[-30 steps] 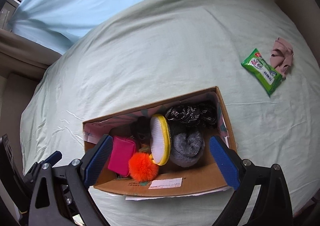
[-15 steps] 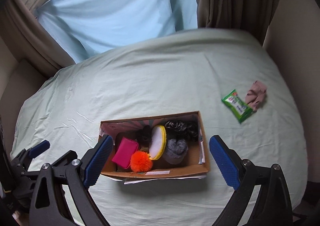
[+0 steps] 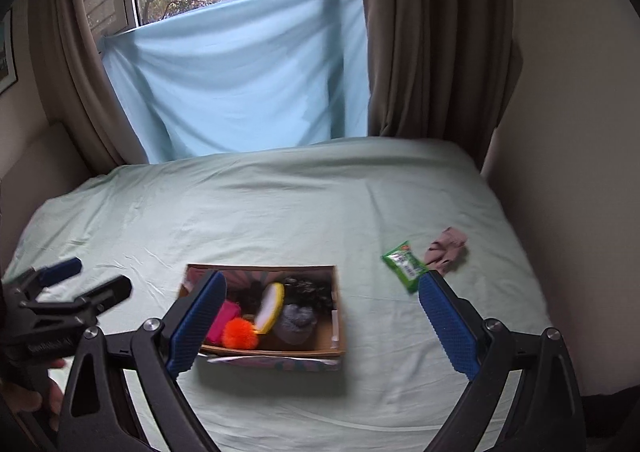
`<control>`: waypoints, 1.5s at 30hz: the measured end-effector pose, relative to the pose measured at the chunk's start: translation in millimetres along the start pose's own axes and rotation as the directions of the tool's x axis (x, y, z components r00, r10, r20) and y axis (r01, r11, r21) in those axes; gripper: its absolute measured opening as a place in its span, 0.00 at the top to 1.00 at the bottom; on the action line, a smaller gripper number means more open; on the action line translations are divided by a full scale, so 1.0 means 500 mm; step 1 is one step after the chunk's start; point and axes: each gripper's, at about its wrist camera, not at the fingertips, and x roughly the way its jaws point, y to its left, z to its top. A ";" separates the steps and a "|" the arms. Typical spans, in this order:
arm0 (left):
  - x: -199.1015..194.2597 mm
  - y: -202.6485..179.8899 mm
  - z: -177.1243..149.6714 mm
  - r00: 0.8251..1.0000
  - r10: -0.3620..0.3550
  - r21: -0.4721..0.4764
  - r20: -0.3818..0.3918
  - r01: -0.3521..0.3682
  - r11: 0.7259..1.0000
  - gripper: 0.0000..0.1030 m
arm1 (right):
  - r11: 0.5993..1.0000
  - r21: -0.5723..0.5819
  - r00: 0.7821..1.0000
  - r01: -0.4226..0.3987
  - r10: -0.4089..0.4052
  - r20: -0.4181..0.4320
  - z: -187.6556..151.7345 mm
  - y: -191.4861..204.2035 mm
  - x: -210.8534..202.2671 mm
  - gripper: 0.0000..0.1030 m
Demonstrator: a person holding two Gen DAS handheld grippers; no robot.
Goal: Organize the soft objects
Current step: 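Lift both tools and move toward the green wipes pack and pink cloth, then grasp the green wipes pack with the left tool while the right tool grasps the pink cloth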
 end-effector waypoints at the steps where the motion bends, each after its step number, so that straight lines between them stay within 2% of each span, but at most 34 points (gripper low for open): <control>1: -0.006 -0.017 0.001 1.000 0.011 0.003 0.009 -0.011 1.000 0.00 | 1.000 -0.017 1.000 0.005 -0.005 0.006 -0.004 -0.013 -0.006 0.07; 9: 0.013 -0.159 0.014 0.999 0.039 -0.019 0.008 -0.039 0.999 0.00 | 0.998 -0.048 0.999 -0.043 0.044 0.023 -0.006 -0.138 -0.019 0.07; 18: 0.136 -0.336 0.016 0.997 0.041 -0.082 -0.062 -0.046 0.996 0.00 | 0.993 -0.053 0.994 -0.101 0.103 0.024 0.012 -0.339 0.036 0.07; 24: 0.274 -0.448 0.025 0.991 0.025 -0.108 -0.129 -0.039 0.993 0.00 | 0.988 -0.071 0.990 -0.138 0.138 -0.004 0.030 -0.460 0.137 0.07; 32: 0.487 -0.537 0.047 0.974 0.004 -0.159 -0.225 -0.041 0.986 0.00 | 0.985 -0.038 0.985 -0.169 0.167 -0.049 0.052 -0.565 0.299 0.07; 38: 0.663 -0.563 0.044 0.963 -0.012 -0.179 -0.268 -0.037 0.983 0.00 | 0.985 0.029 0.982 -0.170 0.171 -0.083 0.046 -0.620 0.441 0.07; 45: 0.865 -0.575 0.039 0.951 -0.014 -0.225 -0.308 -0.058 0.973 0.00 | 0.979 0.122 0.975 -0.161 0.177 -0.134 0.009 -0.654 0.619 0.07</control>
